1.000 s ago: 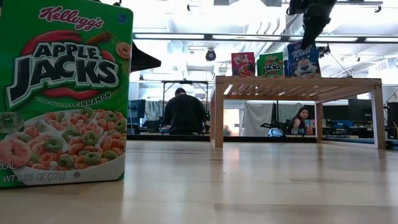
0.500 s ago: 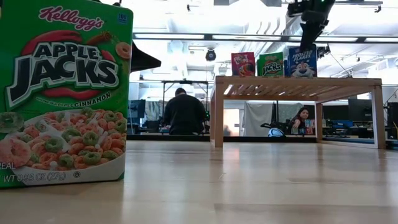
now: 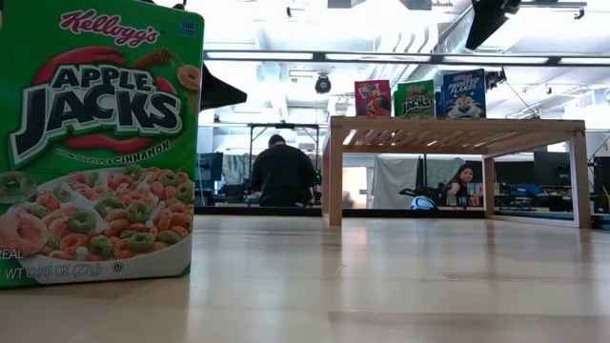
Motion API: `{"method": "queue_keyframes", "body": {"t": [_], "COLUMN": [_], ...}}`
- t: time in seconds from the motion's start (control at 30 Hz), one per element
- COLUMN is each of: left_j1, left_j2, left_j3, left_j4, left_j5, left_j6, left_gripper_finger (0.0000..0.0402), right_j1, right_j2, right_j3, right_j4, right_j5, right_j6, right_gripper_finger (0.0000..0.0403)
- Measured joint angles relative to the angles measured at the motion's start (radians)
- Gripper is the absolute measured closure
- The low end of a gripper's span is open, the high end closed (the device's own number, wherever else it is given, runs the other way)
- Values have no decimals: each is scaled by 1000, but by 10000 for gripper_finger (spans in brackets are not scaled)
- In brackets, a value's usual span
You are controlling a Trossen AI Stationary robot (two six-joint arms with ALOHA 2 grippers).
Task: Stack cereal on shelf
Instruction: Put the blue cereal box on the shelf aligned with other blue cereal box
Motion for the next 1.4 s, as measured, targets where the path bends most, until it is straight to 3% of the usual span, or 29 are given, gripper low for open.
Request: {"method": "queue_keyframes", "body": {"t": [0.23, 0.3, 0.6, 0.9, 1.4], "left_j1": [0, 0, 0, 0, 0], "left_j2": [0, 0, 0, 0, 0], "left_j3": [0, 0, 0, 0, 0], "left_j4": [0, 0, 0, 0, 0], "left_j5": [0, 0, 0, 0, 0], "left_j6": [1, 1, 0, -2, -2], "left_gripper_finger": [385, 385, 385, 385, 385], "right_j1": [147, 179, 203, 197, 163], "right_j2": [-5, -9, -11, -11, -11], "right_j3": [-135, -199, -413, -448, -448], "right_j4": [-58, -40, 113, 170, 203], "right_j5": [27, 76, 274, 379, 417], "right_j6": [235, 273, 404, 446, 419], "right_gripper_finger": [377, 396, 400, 402, 403]}}
